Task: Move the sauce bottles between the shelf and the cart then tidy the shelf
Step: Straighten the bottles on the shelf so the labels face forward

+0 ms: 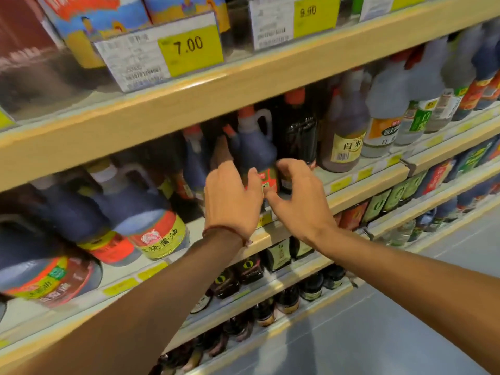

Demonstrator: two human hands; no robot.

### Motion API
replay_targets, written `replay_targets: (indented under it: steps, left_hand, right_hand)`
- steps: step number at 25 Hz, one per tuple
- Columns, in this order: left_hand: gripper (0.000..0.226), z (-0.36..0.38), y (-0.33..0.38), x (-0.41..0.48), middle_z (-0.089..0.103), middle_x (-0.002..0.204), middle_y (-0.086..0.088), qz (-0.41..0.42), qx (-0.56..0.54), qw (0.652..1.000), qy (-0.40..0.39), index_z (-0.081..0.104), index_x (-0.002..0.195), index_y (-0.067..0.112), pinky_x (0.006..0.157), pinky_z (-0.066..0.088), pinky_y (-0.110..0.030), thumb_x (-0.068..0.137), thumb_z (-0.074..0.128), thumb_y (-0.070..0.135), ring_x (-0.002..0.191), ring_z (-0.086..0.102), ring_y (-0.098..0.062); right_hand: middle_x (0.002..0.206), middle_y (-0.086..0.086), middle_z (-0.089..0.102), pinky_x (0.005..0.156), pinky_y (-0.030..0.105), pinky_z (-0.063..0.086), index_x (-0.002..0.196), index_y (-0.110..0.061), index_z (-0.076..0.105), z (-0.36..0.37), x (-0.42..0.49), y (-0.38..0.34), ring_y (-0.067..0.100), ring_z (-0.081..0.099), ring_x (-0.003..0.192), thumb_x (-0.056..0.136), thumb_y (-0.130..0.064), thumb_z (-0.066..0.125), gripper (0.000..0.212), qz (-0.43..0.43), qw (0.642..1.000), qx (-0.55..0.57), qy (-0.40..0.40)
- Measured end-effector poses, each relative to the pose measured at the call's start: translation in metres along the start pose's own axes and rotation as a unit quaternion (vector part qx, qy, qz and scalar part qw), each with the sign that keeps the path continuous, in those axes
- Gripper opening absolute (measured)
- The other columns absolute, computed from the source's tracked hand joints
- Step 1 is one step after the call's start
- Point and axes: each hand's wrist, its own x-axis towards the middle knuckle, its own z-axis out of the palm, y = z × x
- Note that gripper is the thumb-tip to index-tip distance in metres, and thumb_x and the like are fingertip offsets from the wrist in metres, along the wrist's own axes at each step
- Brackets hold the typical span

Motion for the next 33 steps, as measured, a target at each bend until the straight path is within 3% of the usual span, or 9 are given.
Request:
replay_targets:
  steps: [2, 6, 9, 15, 19, 23, 27, 29, 33]
  left_hand:
    - [0.042, 0.003, 0.000, 0.003, 0.061, 0.120, -0.017, -0.001, 0.000, 1.000, 0.013, 0.049, 0.129, 0.003, 0.092, 0.050, -0.042, 0.096, 0.057, 0.026, 0.112, 0.059, -0.030]
    - [0.040, 0.000, 0.006, 0.008, 0.065, 0.118, -0.020, -0.035, 0.016, 0.999, 0.005, 0.055, 0.127, 0.000, 0.090, 0.050, -0.041, 0.095, 0.056, 0.024, 0.107, 0.061, -0.036]
    - [0.042, -0.002, 0.010, 0.006, 0.064, 0.122, -0.016, -0.044, 0.017, 0.999, 0.007, 0.052, 0.134, 0.004, 0.084, 0.043, -0.028, 0.096, 0.055, 0.022, 0.112, 0.061, -0.028]
    - [0.029, 0.001, 0.013, 0.005, 0.065, 0.112, -0.009, -0.083, 0.038, 0.994, 0.062, 0.064, 0.120, 0.010, 0.074, 0.030, -0.022, 0.099, 0.054, 0.027, 0.098, 0.056, -0.022]
    - [0.032, 0.002, 0.008, 0.006, 0.065, 0.119, -0.010, -0.085, 0.020, 0.994, 0.071, 0.063, 0.127, 0.012, 0.080, 0.034, -0.018, 0.097, 0.054, 0.015, 0.110, 0.057, -0.022]
    - [0.037, -0.006, -0.011, -0.009, 0.069, 0.117, -0.005, -0.021, -0.081, 0.995, 0.058, 0.065, 0.127, 0.009, 0.084, 0.038, 0.002, 0.093, 0.054, 0.000, 0.106, 0.062, -0.004]
    - [0.023, -0.024, -0.039, -0.025, 0.067, 0.098, -0.004, -0.034, -0.101, 0.983, 0.150, 0.065, 0.101, 0.012, 0.074, 0.050, -0.015, 0.085, 0.057, -0.001, 0.089, 0.064, -0.015]
    - [0.024, -0.031, -0.048, -0.019, 0.061, 0.103, -0.013, -0.060, -0.055, 0.984, 0.161, 0.059, 0.108, 0.008, 0.081, 0.046, -0.030, 0.085, 0.059, 0.004, 0.092, 0.056, -0.023]
    - [0.063, -0.038, -0.058, 0.005, 0.062, 0.120, -0.017, -0.076, -0.015, 0.996, 0.044, 0.042, 0.143, 0.009, 0.093, 0.043, -0.031, 0.090, 0.066, 0.032, 0.108, 0.057, -0.029]
  right_hand:
    - [0.130, 0.000, 0.056, 0.100, 0.040, 0.052, 0.139, -0.016, 0.050, 0.010, 0.003, 0.006, 0.017, 0.057, 0.118, 0.089, -0.029, 0.076, 0.059, 0.009, 1.000, 0.025, 0.010]
    - [0.130, -0.001, 0.050, 0.096, 0.043, 0.054, 0.143, -0.015, 0.046, 0.019, 0.003, 0.010, 0.016, 0.057, 0.116, 0.087, -0.030, 0.079, 0.067, 0.016, 0.998, 0.059, 0.016]
    - [0.128, -0.001, 0.049, 0.097, 0.039, 0.052, 0.142, -0.014, 0.046, 0.022, 0.000, 0.008, 0.013, 0.053, 0.115, 0.086, -0.027, 0.082, 0.068, 0.017, 0.996, 0.081, 0.020]
    - [0.129, -0.001, 0.048, 0.098, 0.035, 0.051, 0.143, -0.014, 0.044, 0.023, -0.001, 0.011, 0.011, 0.050, 0.116, 0.082, -0.024, 0.086, 0.075, 0.014, 0.996, 0.087, 0.022]
    - [0.128, 0.000, 0.049, 0.099, 0.042, 0.053, 0.140, -0.014, 0.045, 0.029, 0.002, 0.011, 0.015, 0.054, 0.117, 0.081, -0.023, 0.088, 0.075, 0.021, 0.994, 0.097, 0.044]
    - [0.121, -0.005, 0.049, 0.095, 0.030, 0.052, 0.132, -0.018, 0.050, 0.030, -0.014, 0.006, 0.010, 0.054, 0.112, 0.084, -0.017, 0.084, 0.058, 0.002, 0.991, 0.114, 0.074]
    - [0.105, -0.010, 0.055, 0.085, 0.026, 0.051, 0.112, -0.022, 0.060, 0.039, -0.030, -0.006, 0.005, 0.057, 0.095, 0.088, -0.013, 0.078, 0.032, -0.042, 0.990, 0.118, 0.065]
    - [0.105, -0.009, 0.062, 0.087, 0.030, 0.055, 0.114, -0.020, 0.063, 0.048, -0.028, -0.011, 0.005, 0.062, 0.095, 0.089, -0.015, 0.078, 0.029, -0.056, 0.990, 0.130, 0.019]
    - [0.121, -0.010, 0.062, 0.098, 0.037, 0.055, 0.132, -0.021, 0.057, 0.067, -0.024, -0.024, 0.007, 0.060, 0.112, 0.088, -0.024, 0.079, 0.049, -0.041, 0.993, 0.109, -0.022]
